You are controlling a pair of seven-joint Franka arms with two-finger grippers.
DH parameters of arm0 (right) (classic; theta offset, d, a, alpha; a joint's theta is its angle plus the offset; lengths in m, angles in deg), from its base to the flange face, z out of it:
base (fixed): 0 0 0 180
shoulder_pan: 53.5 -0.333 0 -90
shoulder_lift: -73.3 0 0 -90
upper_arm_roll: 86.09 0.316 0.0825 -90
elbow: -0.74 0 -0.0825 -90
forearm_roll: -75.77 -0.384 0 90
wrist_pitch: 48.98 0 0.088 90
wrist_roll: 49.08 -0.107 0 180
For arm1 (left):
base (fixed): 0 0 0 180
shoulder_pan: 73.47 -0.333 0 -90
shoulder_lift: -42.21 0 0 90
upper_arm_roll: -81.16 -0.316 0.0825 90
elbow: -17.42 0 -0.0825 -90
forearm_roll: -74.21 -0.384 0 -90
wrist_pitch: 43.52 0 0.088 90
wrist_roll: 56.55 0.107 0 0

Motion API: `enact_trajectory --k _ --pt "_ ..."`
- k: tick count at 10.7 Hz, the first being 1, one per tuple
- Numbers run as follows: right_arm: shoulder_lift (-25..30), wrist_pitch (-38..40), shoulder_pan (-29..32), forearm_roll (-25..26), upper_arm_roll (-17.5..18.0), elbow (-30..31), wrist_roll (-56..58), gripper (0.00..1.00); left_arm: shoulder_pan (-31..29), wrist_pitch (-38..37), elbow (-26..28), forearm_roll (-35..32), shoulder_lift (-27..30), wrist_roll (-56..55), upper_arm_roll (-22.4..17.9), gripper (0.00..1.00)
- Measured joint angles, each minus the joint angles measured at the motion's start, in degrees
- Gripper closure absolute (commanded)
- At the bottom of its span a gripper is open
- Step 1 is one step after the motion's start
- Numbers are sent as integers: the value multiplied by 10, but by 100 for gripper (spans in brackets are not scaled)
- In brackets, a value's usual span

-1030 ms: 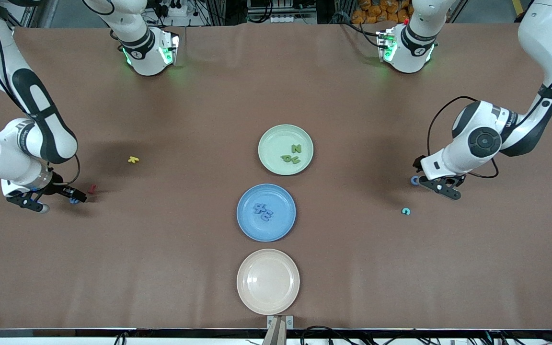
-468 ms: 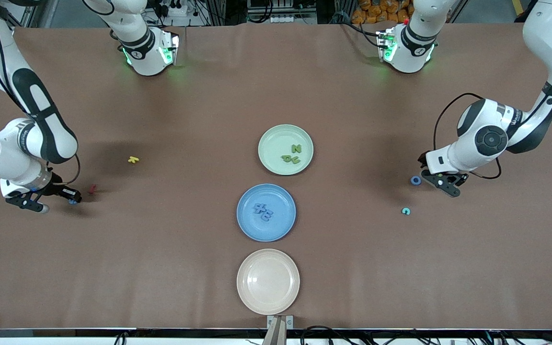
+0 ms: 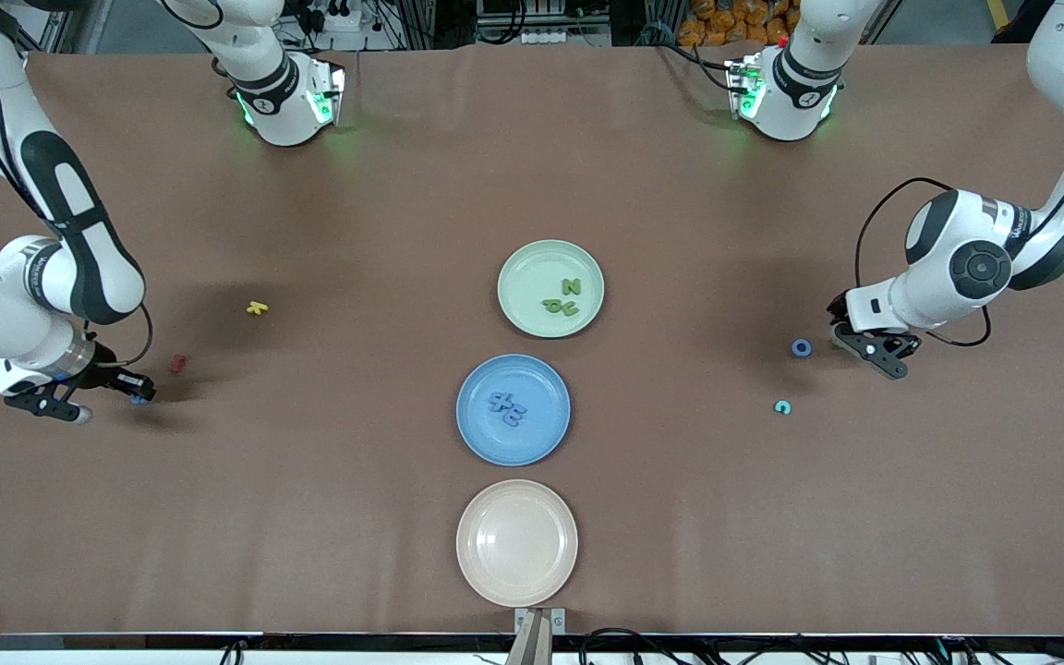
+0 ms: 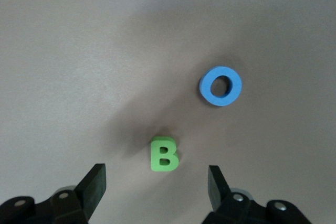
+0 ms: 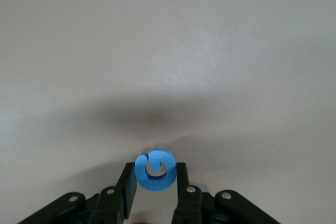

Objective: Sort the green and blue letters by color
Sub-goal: 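Grasp the blue 9 with the right gripper while the left gripper reaches the B, then place the 9 on the blue plate while the left gripper grasps the B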

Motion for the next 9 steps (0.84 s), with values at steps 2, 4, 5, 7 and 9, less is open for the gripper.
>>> enact_trajectory --k 2,4,5,7,9 --pt "8 12 -30 -1 1 -14 -36 100 0 11 5 0 -7 0 0 24" --pt "9 17 -79 -2 3 -28 -124 100 0 14 5 0 -14 0 0 25" --pt "8 18 -109 -2 4 -34 -179 100 0 16 5 0 -15 0 -1 25" --pt "4 19 -168 -3 5 -46 -276 100 0 24 6 -2 -18 0 -6 25" --pt "-3 19 -228 -6 6 -63 -348 100 0 31 6 -3 -26 0 -13 29"
